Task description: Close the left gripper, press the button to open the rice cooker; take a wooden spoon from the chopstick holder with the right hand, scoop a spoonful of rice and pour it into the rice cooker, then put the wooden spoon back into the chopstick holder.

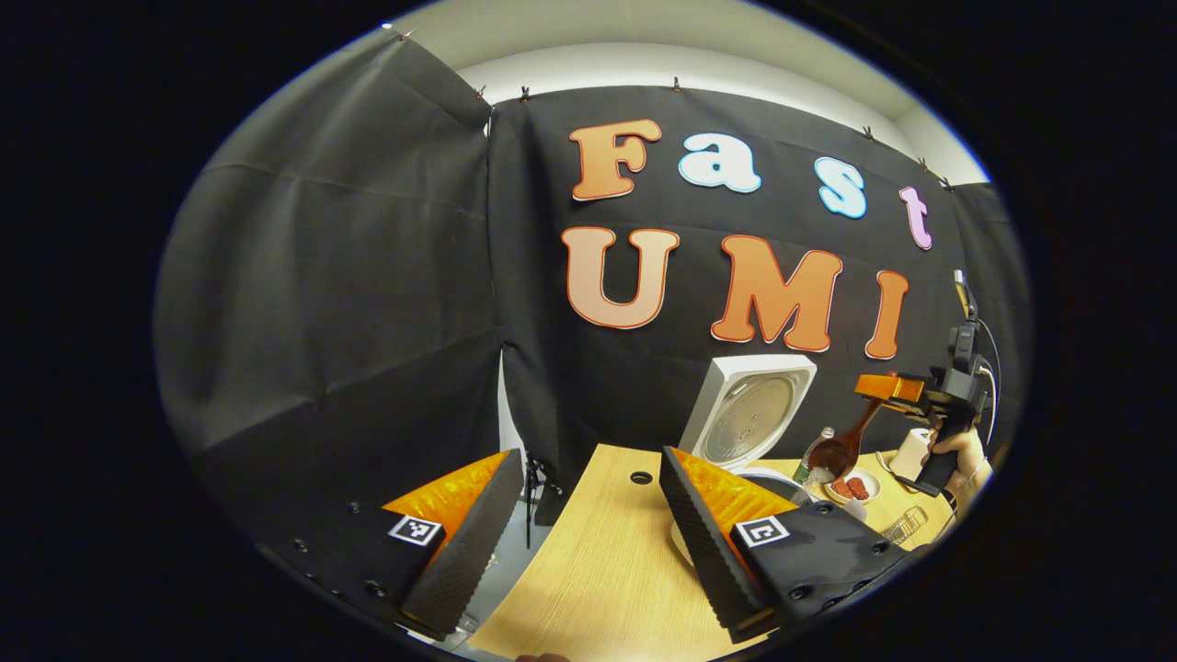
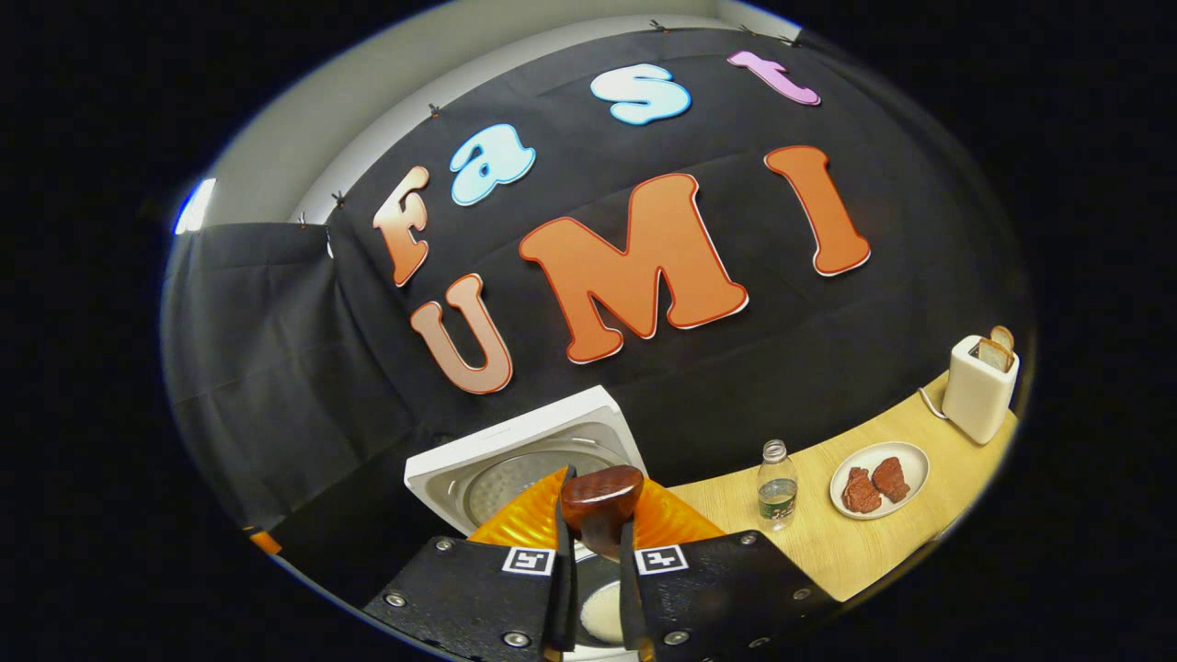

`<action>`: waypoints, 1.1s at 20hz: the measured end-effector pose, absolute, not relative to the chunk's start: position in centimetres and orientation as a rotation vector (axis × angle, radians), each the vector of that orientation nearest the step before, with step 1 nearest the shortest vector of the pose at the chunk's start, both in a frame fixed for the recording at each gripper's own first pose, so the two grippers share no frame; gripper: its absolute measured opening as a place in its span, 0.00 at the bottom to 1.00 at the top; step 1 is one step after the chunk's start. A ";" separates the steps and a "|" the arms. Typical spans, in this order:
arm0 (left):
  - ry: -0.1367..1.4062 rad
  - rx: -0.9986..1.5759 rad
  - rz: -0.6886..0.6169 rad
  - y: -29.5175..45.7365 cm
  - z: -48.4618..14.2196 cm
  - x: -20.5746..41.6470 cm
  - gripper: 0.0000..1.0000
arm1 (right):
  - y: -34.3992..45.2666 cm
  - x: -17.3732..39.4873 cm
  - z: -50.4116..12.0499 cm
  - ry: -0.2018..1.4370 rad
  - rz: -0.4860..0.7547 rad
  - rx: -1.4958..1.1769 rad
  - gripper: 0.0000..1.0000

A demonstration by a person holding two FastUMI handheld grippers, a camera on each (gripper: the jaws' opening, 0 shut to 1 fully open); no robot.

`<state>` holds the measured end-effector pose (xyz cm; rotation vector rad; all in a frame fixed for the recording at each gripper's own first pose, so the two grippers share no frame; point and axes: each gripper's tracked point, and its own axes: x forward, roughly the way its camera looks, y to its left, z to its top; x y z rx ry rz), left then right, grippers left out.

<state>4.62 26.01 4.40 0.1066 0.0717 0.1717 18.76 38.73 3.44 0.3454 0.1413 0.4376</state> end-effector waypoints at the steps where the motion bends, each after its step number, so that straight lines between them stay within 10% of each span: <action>1: 0.071 0.106 0.173 26.0 4.4 4.5 1.00 | 38.9 18.5 3.6 0.135 0.447 0.337 0.18; 22: 0.053 0.073 0.190 25.2 4.8 3.2 1.00 | 41.1 15.8 4.2 0.083 0.570 0.165 0.18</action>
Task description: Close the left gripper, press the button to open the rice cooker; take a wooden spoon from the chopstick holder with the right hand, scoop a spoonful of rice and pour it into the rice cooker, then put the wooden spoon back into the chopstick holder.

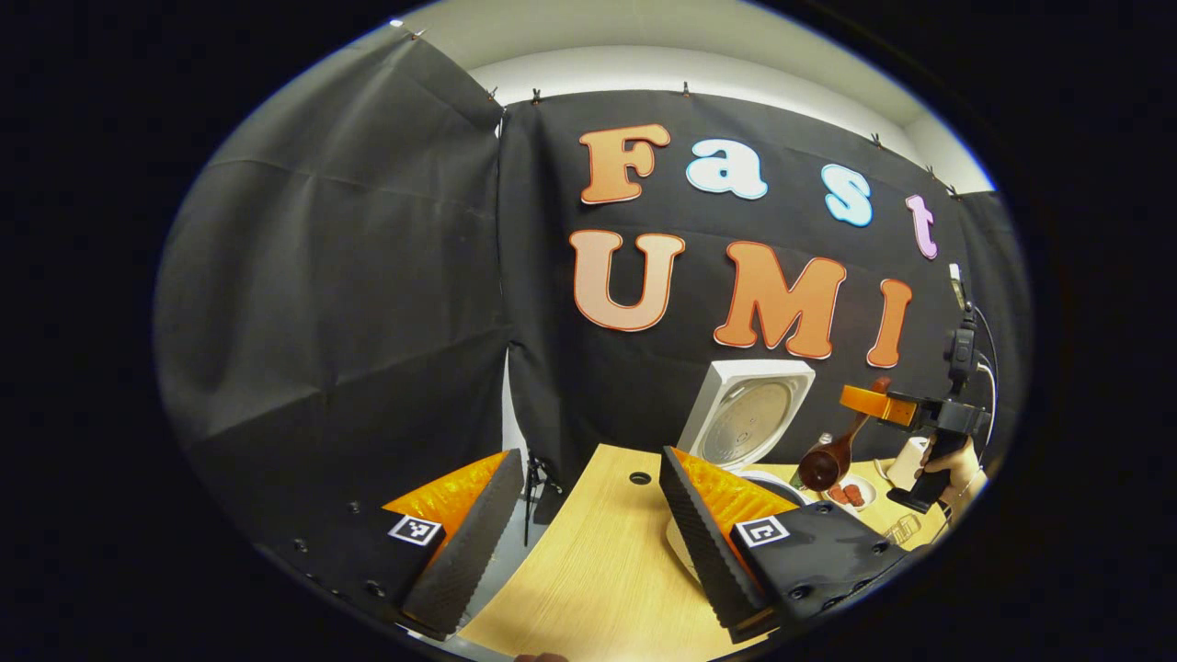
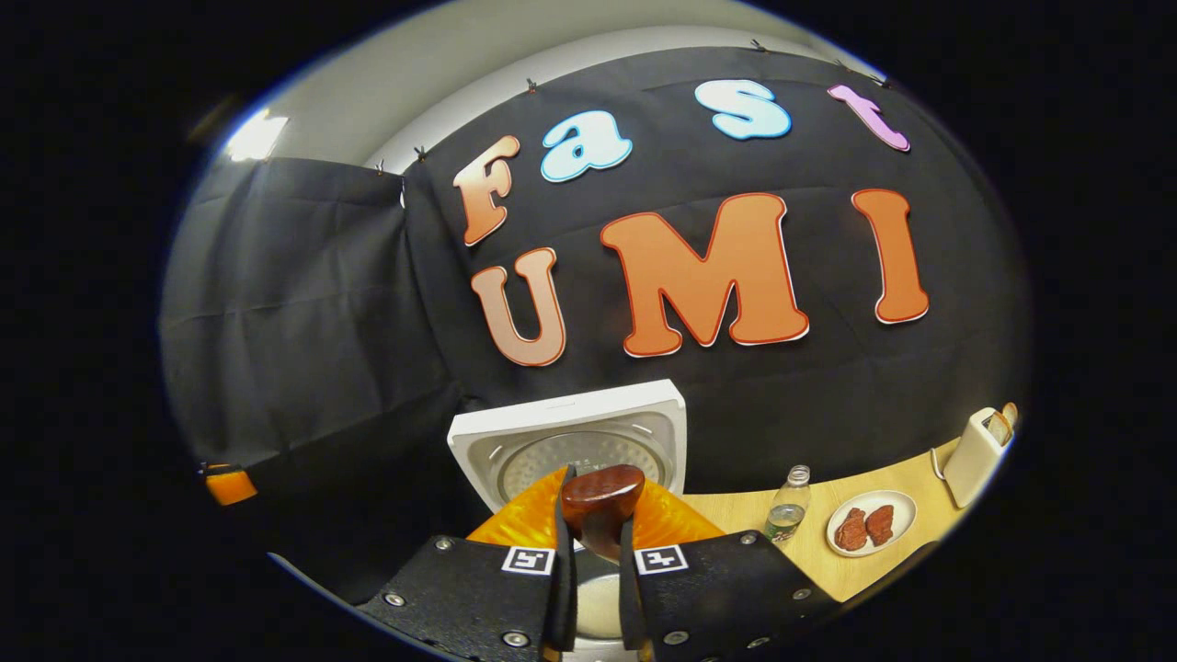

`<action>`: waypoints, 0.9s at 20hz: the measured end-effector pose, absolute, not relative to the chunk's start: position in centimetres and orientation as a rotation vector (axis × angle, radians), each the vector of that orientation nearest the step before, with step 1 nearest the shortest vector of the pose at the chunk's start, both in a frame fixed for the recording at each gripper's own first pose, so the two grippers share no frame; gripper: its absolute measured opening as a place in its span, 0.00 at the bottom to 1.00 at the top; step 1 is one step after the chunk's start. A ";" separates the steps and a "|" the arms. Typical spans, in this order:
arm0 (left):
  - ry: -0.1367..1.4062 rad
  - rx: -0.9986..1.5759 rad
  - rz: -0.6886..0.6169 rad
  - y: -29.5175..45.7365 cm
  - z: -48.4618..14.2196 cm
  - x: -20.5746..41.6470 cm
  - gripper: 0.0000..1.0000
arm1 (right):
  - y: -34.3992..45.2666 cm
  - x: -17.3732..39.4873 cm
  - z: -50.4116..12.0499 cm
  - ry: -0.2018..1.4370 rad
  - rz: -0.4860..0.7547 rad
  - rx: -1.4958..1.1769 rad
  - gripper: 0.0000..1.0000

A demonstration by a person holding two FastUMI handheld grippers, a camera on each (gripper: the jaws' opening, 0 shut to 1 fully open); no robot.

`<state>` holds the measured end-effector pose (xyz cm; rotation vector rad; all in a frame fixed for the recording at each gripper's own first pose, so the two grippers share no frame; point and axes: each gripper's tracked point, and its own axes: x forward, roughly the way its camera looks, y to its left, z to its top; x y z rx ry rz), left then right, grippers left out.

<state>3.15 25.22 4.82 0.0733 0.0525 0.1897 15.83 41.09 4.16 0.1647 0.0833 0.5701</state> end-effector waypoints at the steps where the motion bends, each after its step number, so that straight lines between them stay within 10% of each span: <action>1: 0.051 0.067 0.189 25.1 4.8 3.1 1.00 | 40.5 15.8 4.4 0.083 0.568 0.178 0.18; 18: 0.024 0.107 0.078 15.5 5.2 4.2 1.00 | 14.7 13.5 3.8 0.062 0.276 0.341 0.18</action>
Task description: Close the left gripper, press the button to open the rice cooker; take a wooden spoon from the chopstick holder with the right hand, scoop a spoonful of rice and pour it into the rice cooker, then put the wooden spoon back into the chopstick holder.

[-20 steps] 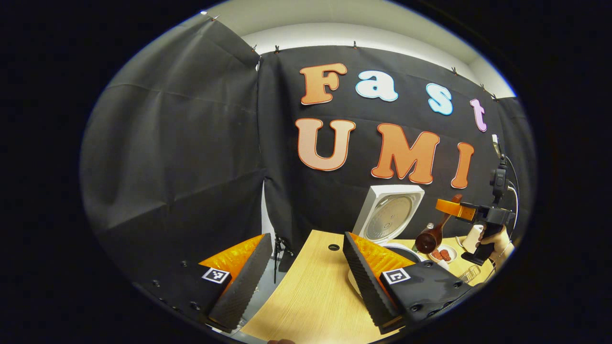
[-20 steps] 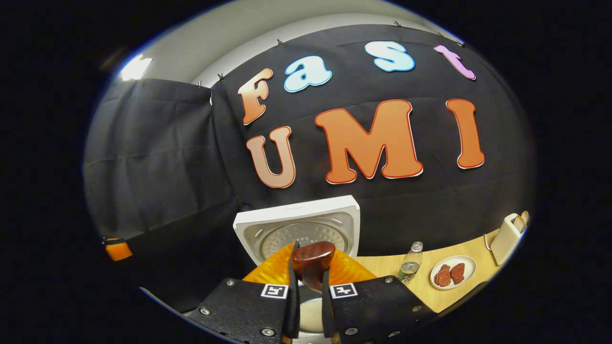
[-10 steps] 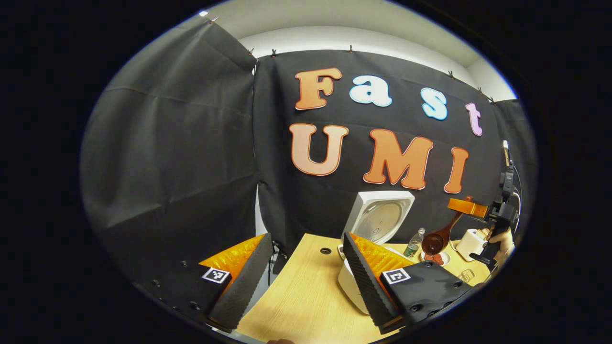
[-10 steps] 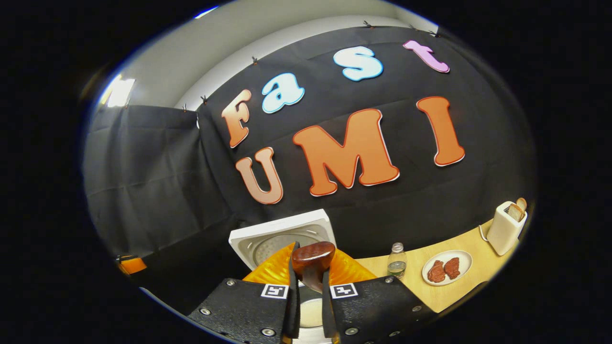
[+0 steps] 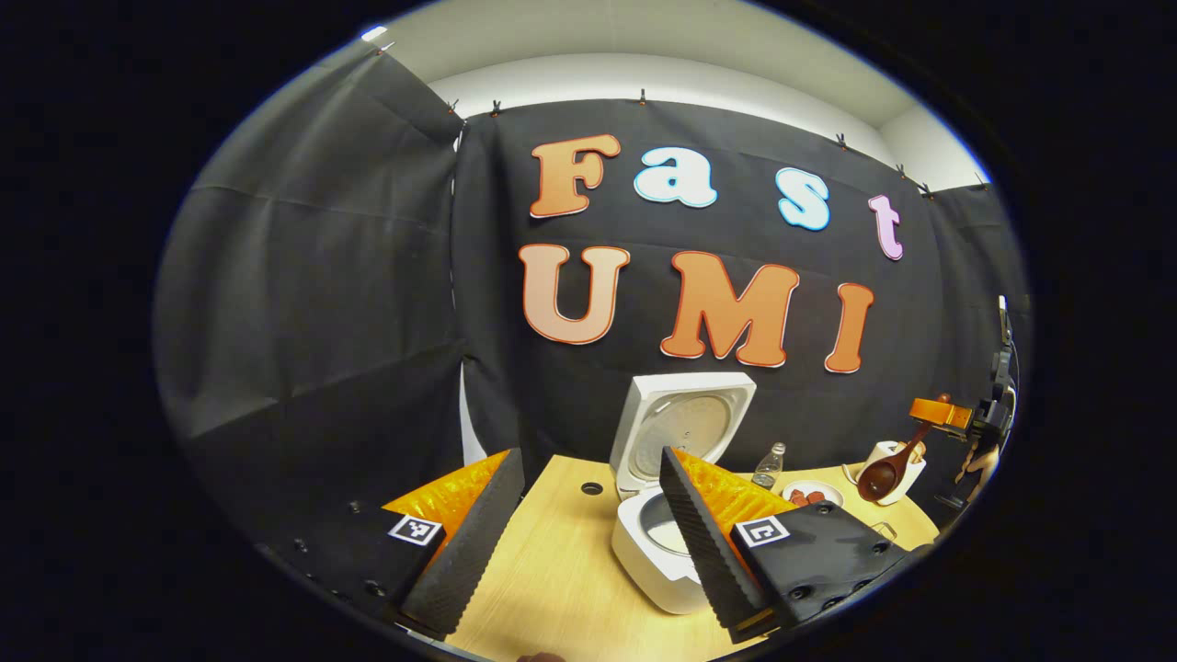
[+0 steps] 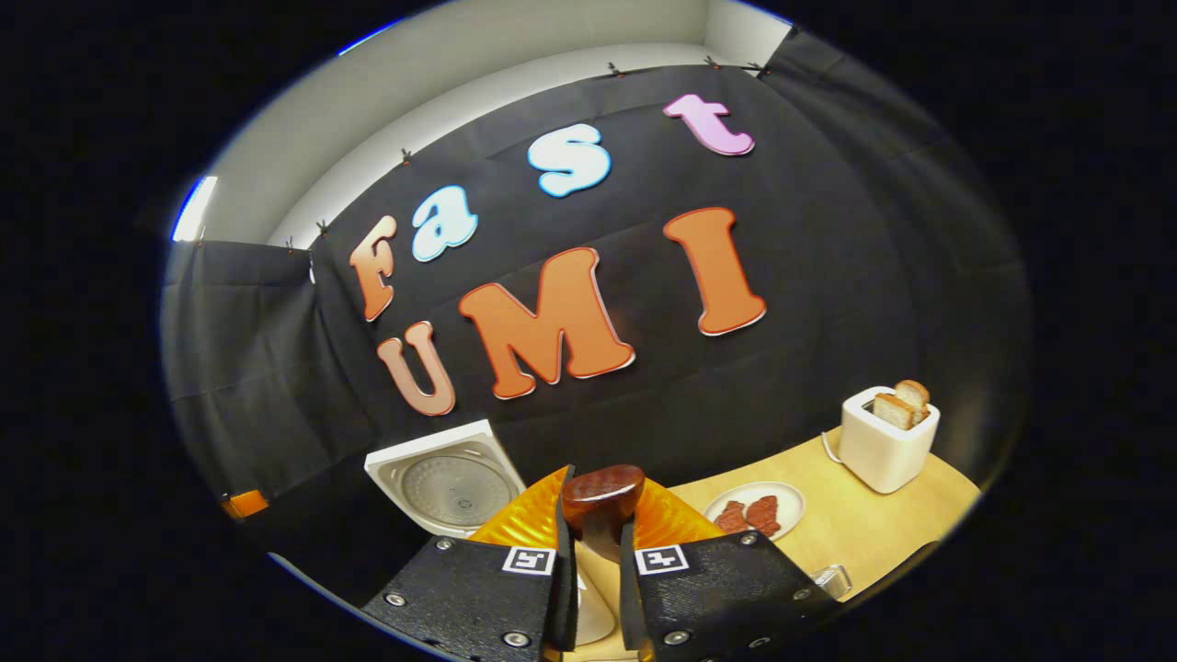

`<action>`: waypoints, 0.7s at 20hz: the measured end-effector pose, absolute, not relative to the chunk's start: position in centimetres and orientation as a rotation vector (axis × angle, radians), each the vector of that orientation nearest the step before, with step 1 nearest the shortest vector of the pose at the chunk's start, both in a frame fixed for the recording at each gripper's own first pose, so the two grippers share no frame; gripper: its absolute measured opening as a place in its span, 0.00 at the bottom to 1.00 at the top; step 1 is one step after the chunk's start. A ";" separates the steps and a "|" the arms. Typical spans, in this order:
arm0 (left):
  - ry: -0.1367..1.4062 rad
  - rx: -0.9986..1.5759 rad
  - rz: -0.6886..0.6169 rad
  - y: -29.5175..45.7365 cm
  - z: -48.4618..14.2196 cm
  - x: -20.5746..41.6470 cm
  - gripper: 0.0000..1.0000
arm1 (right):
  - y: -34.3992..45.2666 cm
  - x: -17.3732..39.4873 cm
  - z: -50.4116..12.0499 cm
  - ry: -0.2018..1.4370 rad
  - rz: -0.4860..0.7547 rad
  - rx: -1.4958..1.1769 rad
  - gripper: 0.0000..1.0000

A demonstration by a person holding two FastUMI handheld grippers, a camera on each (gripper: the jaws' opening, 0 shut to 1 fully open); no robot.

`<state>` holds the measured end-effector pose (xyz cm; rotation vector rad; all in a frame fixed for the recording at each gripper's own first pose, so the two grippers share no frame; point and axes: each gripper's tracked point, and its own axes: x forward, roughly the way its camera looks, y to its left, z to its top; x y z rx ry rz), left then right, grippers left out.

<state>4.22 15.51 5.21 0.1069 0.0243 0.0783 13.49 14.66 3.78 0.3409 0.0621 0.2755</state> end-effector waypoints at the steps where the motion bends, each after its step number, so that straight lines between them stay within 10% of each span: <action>1: 0.023 0.109 0.063 14.6 5.2 4.3 1.00 | 12.7 13.3 3.2 0.064 0.249 0.350 0.18; 14: 0.012 0.131 0.085 8.2 5.1 4.2 1.00 | 0.2 14.0 -8.7 0.173 0.065 0.489 0.18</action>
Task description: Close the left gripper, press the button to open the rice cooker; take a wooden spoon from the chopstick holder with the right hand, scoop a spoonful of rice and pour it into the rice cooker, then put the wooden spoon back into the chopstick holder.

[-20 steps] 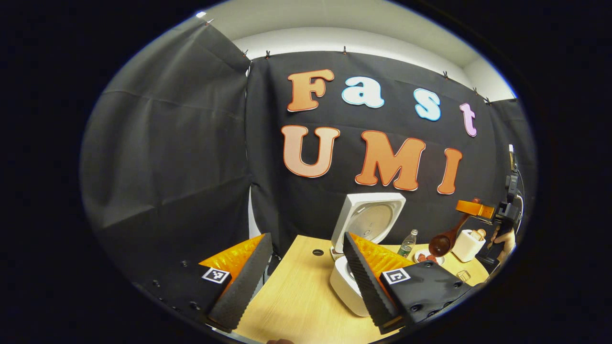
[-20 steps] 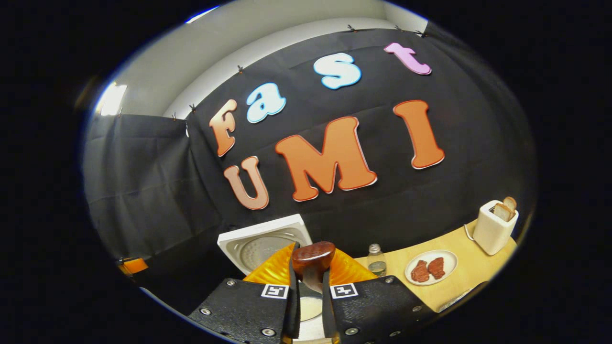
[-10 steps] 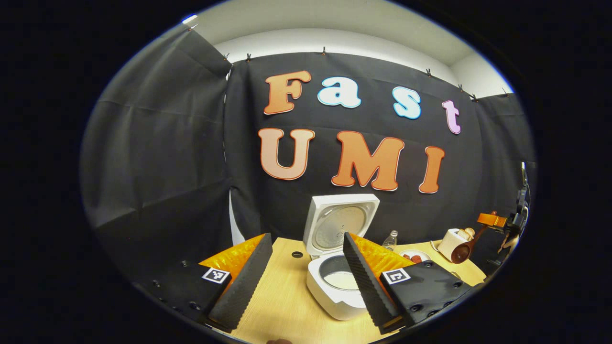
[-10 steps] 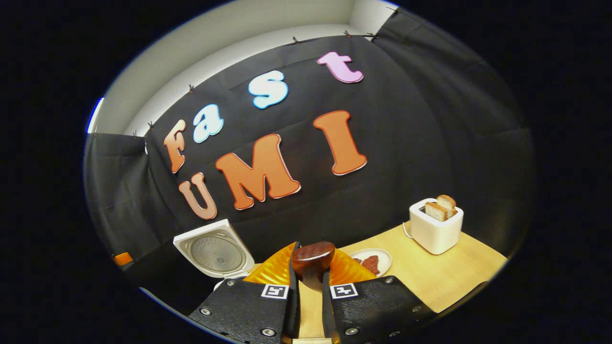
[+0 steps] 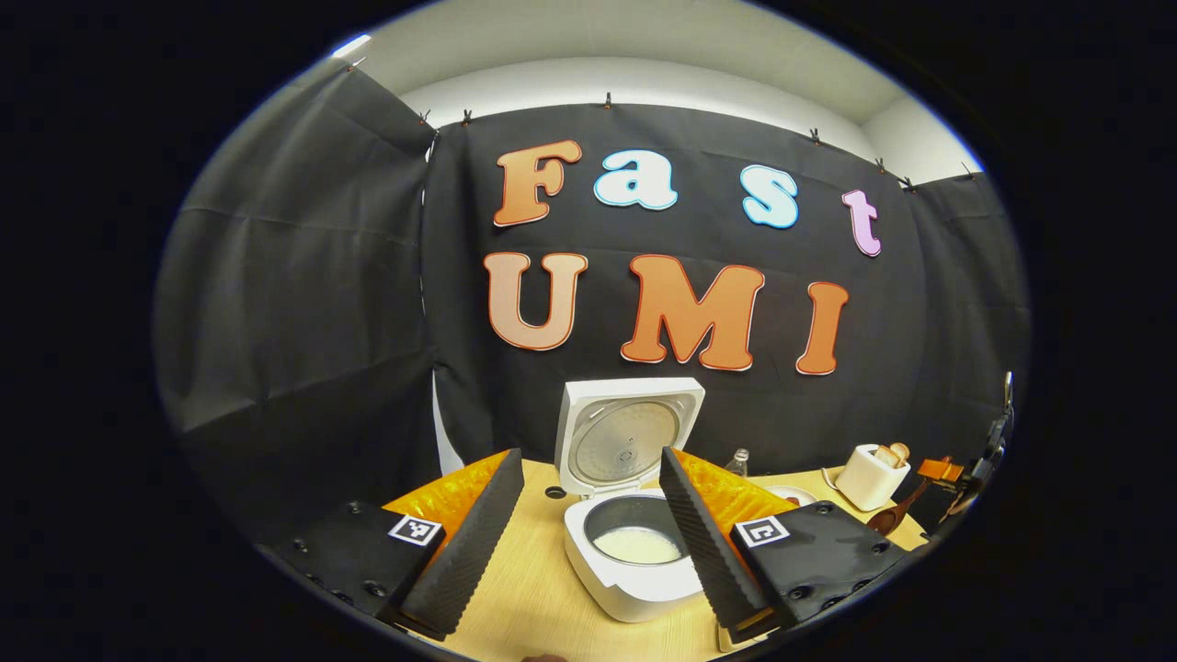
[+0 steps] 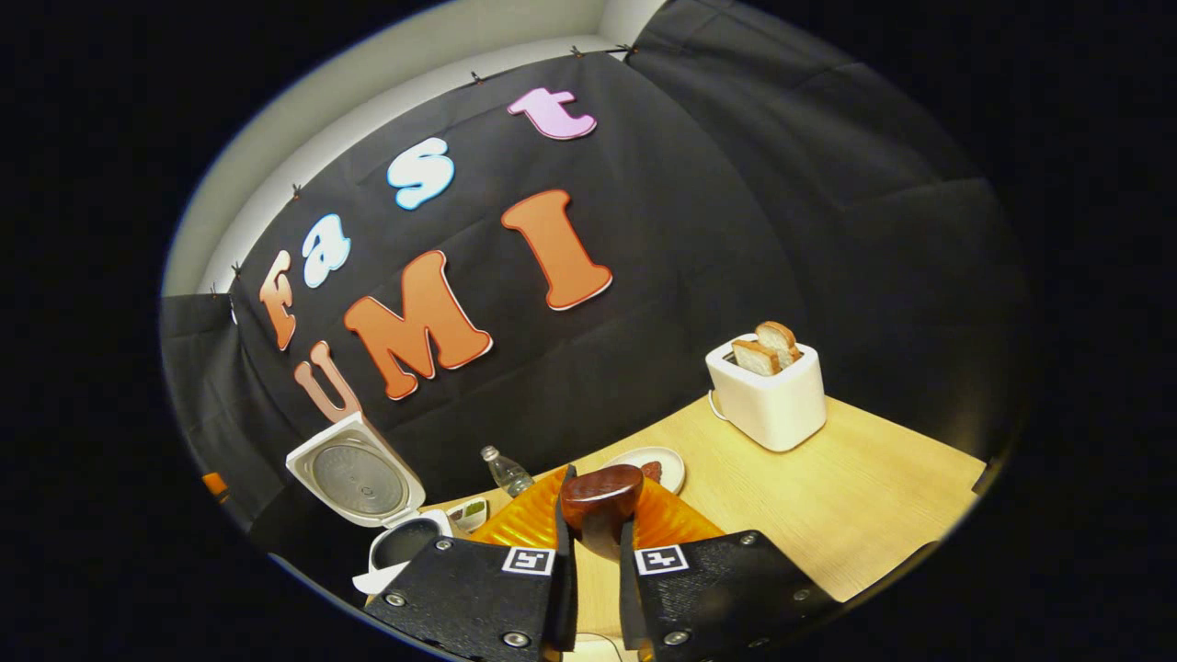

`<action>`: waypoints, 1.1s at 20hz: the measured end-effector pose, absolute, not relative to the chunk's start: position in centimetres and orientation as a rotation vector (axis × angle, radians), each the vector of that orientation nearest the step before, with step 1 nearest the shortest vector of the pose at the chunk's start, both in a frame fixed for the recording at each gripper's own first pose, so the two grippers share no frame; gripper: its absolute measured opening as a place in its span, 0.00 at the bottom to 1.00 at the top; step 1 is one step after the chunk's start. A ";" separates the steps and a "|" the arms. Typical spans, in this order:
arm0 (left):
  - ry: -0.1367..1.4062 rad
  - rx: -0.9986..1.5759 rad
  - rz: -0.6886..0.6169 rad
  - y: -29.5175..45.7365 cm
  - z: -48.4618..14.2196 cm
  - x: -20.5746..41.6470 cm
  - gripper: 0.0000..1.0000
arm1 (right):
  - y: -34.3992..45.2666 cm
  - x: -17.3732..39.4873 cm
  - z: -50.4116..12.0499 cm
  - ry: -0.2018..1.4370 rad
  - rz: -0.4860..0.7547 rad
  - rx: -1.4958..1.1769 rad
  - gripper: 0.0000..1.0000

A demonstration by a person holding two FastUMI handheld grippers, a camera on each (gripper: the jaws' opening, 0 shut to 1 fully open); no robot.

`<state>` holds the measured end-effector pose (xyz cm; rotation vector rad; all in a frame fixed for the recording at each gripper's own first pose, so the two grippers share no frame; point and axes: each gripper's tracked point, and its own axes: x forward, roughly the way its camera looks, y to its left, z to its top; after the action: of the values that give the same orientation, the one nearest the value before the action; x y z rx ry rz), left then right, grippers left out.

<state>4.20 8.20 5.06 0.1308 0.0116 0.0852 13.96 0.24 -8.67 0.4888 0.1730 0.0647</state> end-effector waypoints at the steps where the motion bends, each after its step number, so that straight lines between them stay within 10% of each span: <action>1: 0.012 0.135 0.097 8.2 5.2 4.1 1.00 | 0.2 14.4 -9.7 0.185 0.062 0.494 0.18; 19: 0.011 0.162 0.120 5.0 5.0 5.7 1.00 | -3.7 17.4 -20.4 0.362 -0.051 0.606 0.29; 22: 0.020 0.154 0.118 4.4 5.0 6.4 1.00 | -4.7 16.4 -20.4 0.391 -0.068 0.578 0.67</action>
<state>6.37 4.43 5.01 0.1543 0.0203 0.1181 16.41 -4.74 -20.41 0.5778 0.3915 -0.0682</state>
